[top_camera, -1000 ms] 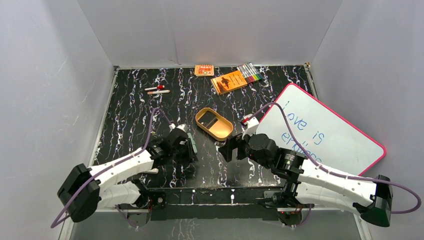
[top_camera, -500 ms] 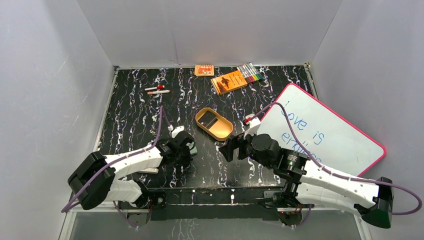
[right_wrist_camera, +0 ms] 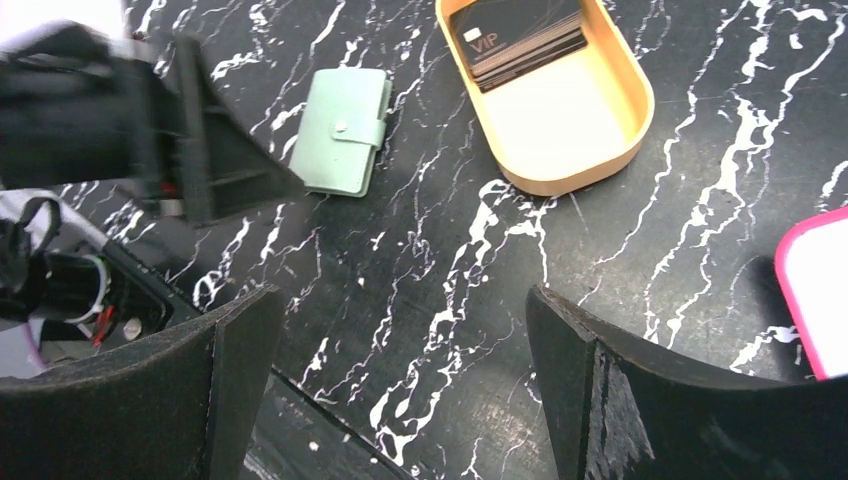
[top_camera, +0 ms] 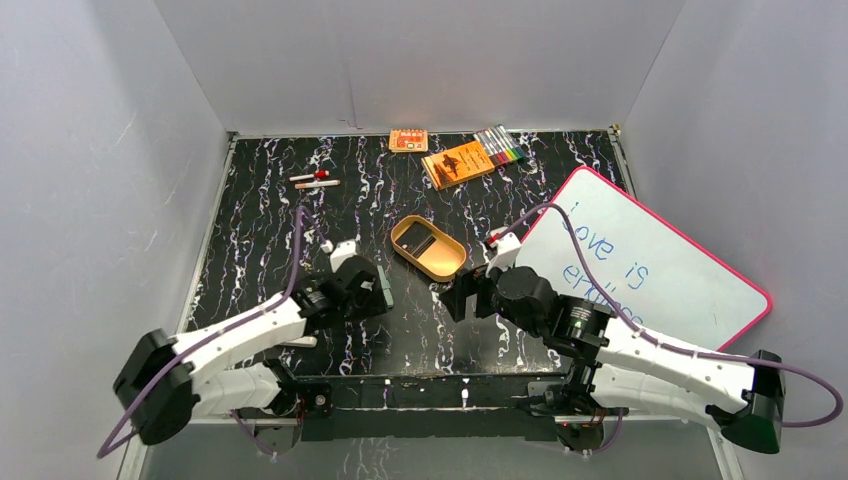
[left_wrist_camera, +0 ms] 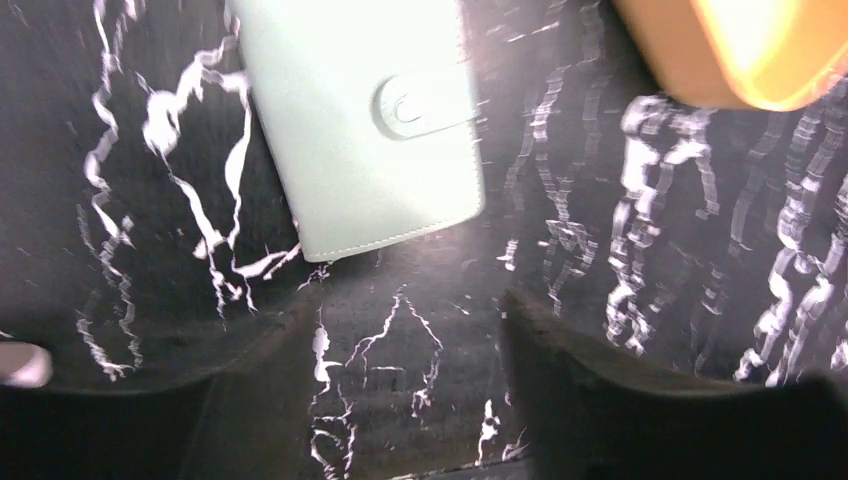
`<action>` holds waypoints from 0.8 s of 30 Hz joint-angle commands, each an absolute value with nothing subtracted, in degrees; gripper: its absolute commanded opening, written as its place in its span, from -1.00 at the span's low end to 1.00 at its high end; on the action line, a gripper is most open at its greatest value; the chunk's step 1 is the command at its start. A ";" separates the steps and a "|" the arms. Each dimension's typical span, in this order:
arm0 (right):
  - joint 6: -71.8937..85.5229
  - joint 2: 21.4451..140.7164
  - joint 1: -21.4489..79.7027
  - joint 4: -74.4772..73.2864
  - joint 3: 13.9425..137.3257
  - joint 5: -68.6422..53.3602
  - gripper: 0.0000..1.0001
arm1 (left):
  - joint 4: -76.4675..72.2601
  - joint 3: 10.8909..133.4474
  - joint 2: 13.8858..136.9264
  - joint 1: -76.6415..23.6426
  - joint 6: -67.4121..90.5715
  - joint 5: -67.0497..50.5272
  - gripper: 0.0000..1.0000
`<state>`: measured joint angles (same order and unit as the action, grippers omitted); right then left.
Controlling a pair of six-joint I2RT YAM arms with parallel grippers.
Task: Put the credit cards into the card holder
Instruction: Place the card holder at the center of the board, then reset both arms
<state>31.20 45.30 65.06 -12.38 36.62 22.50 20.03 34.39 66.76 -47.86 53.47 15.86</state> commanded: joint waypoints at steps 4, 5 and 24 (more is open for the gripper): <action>34.62 52.77 65.20 -8.34 44.77 39.15 0.97 | 35.18 46.93 53.44 -48.07 56.38 32.17 0.80; 33.68 53.91 65.15 -5.87 45.08 41.32 0.97 | 39.07 50.60 54.00 -48.05 60.63 36.00 0.80; 24.92 85.46 32.61 -8.73 88.07 22.46 0.97 | 32.08 68.31 58.40 -48.05 30.96 41.38 0.83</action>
